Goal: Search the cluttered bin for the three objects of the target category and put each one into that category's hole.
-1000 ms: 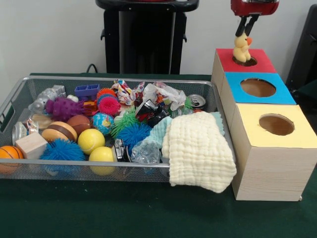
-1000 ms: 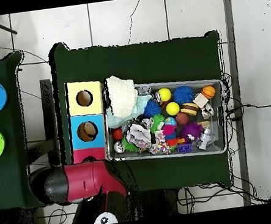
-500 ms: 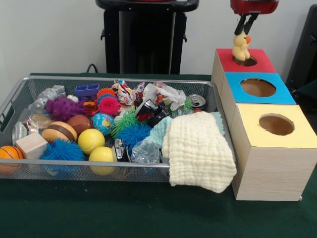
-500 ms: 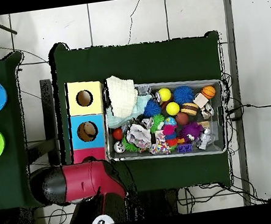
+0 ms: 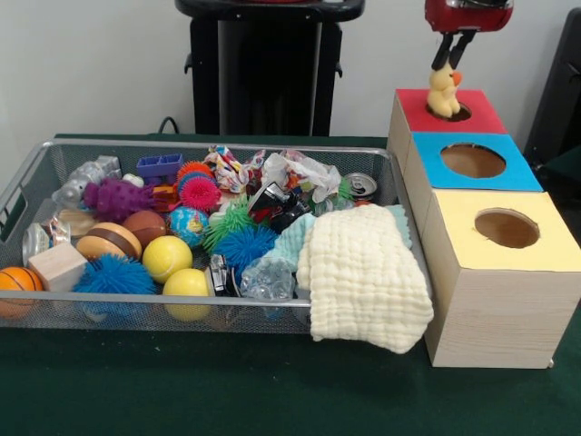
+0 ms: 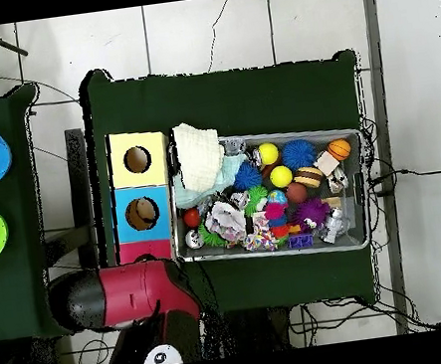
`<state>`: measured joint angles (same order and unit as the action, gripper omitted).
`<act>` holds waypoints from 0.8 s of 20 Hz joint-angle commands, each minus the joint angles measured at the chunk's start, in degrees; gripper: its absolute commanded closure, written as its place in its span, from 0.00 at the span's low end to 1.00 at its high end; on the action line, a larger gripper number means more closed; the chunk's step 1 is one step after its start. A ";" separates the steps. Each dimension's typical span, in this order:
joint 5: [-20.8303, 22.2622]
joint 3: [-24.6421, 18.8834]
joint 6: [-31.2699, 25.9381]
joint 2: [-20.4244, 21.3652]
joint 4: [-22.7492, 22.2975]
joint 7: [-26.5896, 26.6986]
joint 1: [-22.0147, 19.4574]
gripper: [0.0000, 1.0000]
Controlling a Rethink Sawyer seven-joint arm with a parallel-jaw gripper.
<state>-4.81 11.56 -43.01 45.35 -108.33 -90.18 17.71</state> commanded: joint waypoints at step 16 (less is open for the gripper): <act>-1.29 -1.96 5.81 -2.67 0.59 -12.67 -0.84 0.00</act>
<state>-4.83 11.57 -37.63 45.02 -108.46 -90.18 17.76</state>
